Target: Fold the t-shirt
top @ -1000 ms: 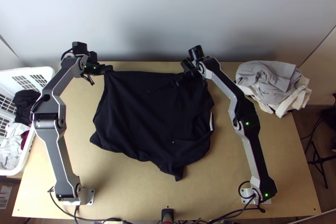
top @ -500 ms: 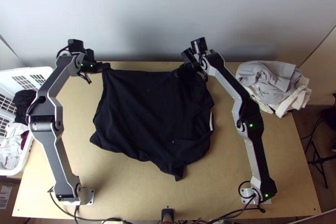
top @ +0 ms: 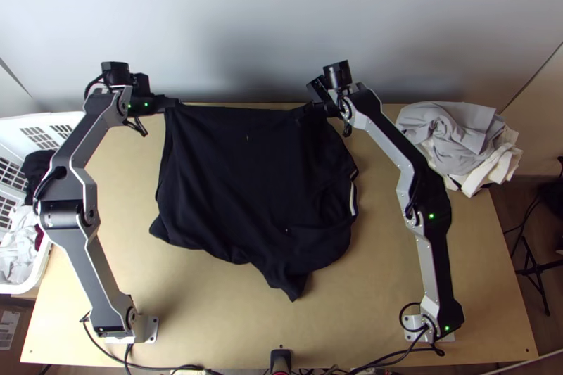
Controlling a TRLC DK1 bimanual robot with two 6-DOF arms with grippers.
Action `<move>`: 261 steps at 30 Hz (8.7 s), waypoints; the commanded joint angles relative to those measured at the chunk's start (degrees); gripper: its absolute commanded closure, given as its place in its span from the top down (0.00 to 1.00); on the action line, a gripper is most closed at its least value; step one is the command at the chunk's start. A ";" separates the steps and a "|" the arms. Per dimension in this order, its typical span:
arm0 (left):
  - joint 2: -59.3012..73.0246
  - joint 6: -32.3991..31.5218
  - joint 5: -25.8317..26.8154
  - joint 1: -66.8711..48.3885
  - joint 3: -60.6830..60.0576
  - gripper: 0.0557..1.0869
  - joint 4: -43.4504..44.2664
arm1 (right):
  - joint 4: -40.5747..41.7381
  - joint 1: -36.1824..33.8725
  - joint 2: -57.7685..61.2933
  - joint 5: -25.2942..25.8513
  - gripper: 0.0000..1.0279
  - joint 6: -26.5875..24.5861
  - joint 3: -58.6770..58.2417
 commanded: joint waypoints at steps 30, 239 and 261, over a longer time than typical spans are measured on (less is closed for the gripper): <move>-25.48 2.35 -6.40 -1.94 -40.65 0.03 29.82 | 20.56 6.71 -22.97 10.15 0.03 -4.35 -38.61; -13.53 4.02 1.68 0.00 -24.65 0.03 -2.61 | -11.35 -1.46 -10.93 -0.31 0.03 -8.92 -11.54; -6.94 2.18 0.80 -1.94 -20.26 0.47 -1.21 | -12.93 -2.87 -3.28 1.01 0.81 -7.86 -9.17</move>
